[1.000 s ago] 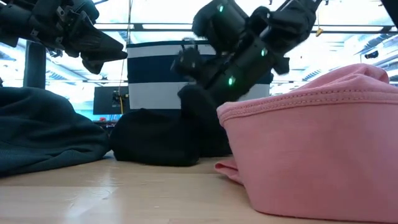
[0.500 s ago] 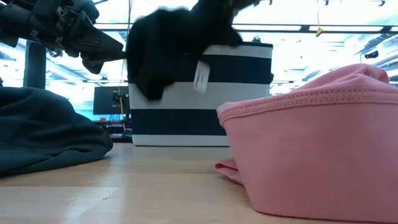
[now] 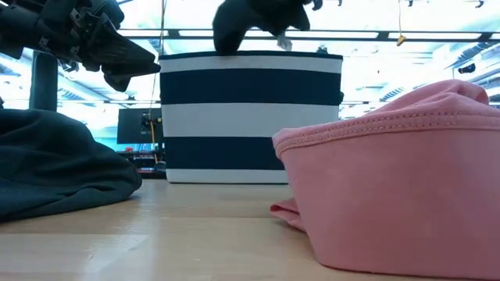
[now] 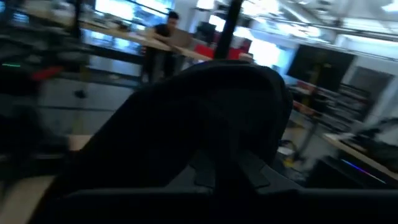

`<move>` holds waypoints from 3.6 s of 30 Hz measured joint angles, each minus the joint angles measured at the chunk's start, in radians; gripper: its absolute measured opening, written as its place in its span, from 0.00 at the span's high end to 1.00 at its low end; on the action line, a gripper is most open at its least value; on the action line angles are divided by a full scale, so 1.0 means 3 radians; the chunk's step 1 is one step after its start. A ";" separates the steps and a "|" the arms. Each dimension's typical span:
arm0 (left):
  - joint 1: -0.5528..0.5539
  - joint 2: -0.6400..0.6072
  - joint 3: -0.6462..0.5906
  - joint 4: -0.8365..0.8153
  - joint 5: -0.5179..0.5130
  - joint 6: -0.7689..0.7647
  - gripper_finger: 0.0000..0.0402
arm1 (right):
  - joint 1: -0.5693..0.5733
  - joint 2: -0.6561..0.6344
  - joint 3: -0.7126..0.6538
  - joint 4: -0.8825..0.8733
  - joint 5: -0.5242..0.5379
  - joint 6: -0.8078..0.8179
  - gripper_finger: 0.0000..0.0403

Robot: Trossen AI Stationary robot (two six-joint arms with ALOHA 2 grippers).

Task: Sort clothes
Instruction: Put the black underwear into the blue laundry organizer, then put the pink underwear into the blue laundry organizer

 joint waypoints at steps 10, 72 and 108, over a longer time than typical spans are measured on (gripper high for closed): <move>0.0000 0.0000 0.0000 -0.0003 0.0000 -0.0001 0.64 | -0.0674 0.0297 0.0000 -0.0055 -0.0085 0.0565 0.90; 0.0000 0.0000 0.0000 0.0055 0.0001 -0.0022 0.64 | 0.1777 0.1095 -0.0933 -0.0998 -0.0828 0.2098 0.53; 0.0000 -0.0001 0.0000 0.0168 -0.0018 -0.0013 0.64 | 0.0653 0.0170 0.0748 -0.1561 -0.0965 0.0325 1.00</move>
